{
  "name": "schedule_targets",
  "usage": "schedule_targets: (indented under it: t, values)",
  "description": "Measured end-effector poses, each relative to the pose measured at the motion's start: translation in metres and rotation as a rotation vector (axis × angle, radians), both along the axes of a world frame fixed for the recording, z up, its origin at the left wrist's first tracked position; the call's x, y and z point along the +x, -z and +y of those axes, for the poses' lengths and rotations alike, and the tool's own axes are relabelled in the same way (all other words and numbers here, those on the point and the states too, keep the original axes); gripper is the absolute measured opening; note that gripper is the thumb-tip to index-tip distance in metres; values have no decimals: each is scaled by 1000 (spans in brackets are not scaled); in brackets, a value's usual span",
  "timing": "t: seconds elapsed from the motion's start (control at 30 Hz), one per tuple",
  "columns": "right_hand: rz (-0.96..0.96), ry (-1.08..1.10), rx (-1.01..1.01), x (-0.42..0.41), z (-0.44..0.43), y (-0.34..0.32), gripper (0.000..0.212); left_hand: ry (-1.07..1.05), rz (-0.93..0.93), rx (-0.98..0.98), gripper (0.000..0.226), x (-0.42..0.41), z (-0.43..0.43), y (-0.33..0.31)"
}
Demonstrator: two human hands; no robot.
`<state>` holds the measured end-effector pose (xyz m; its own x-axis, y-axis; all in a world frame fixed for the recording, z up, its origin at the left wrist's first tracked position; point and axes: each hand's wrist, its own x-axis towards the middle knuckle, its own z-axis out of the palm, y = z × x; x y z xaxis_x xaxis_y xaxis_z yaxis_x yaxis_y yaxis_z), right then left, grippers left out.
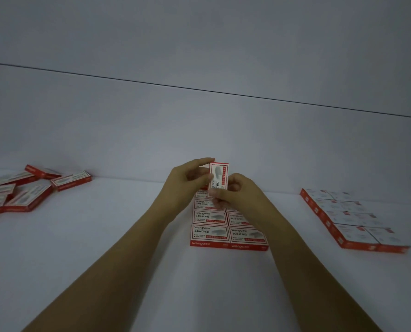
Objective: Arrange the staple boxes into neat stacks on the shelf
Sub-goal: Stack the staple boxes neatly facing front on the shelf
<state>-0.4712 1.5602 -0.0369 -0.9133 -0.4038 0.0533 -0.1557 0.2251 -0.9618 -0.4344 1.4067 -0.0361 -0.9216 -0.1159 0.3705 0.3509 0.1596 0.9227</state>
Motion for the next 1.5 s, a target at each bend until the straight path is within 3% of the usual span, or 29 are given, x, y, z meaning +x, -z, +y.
schedule_targets:
  t: [0.07,0.17,0.27,0.43,0.57,0.63,0.77,0.93,1.5]
  values:
    - [1,-36,24,2,0,-2,37,42,-8,16,35,1,-2,-1]
    - [149,-25,206,4,5,-4,34,87,-14,-43,36,1,-4,-1]
    - [134,-31,6,5,7,-4,27,49,13,-252,38,1,-3,-1]
    - [35,113,-282,0,8,-8,32,-171,49,-550,69,-1,1,10]
    - [-106,53,-385,-1,7,-4,36,-275,187,-597,52,-5,-2,18]
    - [-69,37,-314,-2,6,-1,44,-289,247,-615,45,-6,-4,19]
    - [238,55,11,-2,7,0,64,-312,271,-603,42,-7,-6,19]
    - [494,131,176,-1,-1,5,35,-338,302,-596,42,-10,-10,23]
    - [574,169,205,-6,3,7,34,-296,246,-624,44,-14,-10,24]
